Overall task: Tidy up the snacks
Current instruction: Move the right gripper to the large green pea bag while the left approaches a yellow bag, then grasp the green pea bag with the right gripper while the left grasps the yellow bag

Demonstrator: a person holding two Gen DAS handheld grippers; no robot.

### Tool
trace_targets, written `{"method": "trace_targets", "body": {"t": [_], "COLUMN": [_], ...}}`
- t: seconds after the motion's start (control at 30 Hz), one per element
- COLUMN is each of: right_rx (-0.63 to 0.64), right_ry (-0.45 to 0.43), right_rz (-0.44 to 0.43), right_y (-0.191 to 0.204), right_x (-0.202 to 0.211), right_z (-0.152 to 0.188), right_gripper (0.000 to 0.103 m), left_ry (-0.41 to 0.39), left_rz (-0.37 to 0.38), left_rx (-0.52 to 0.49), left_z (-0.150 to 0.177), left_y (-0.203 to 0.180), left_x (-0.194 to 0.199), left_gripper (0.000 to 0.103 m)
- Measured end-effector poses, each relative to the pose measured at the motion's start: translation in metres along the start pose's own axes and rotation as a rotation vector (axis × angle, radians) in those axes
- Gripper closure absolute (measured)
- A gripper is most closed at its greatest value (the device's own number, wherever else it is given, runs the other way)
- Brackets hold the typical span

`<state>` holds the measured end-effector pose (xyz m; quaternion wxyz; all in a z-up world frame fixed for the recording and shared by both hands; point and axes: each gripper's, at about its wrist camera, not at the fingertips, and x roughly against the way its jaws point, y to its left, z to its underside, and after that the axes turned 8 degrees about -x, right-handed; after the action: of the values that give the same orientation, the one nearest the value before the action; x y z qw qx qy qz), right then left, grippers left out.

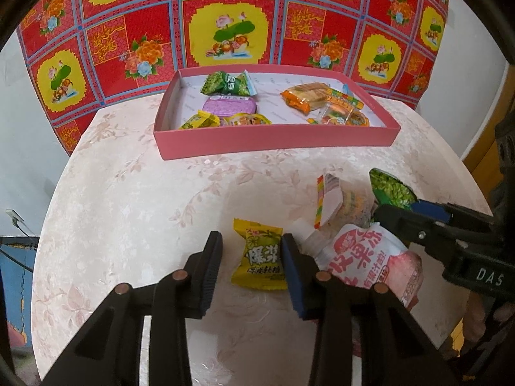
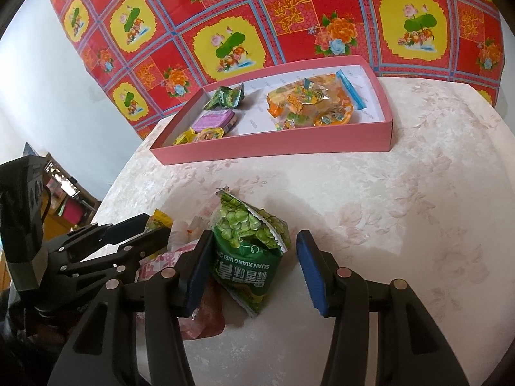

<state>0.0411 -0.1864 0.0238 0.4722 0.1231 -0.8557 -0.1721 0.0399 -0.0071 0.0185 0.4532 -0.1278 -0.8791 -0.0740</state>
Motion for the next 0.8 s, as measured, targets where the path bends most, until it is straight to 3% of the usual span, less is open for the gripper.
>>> {"method": "trace_targets", "body": {"t": [0.23, 0.8], "right_rx": [0.038, 0.01], "right_ry": [0.004, -0.01], "right_rz": [-0.025, -0.029], "right_y": [0.007, -0.013], "right_x": [-0.001, 0.016], "right_z": [0.002, -0.012], "right_gripper": [0.064, 0.067], "left_ry": [0.003, -0.011], "left_rz": [-0.025, 0.027], "left_rx": [-0.002, -0.015], "left_z": [0.0, -0.011], "left_y": [0.001, -0.009], "left_x": [0.0, 0.006], "left_gripper": [0.078, 0.08]}}
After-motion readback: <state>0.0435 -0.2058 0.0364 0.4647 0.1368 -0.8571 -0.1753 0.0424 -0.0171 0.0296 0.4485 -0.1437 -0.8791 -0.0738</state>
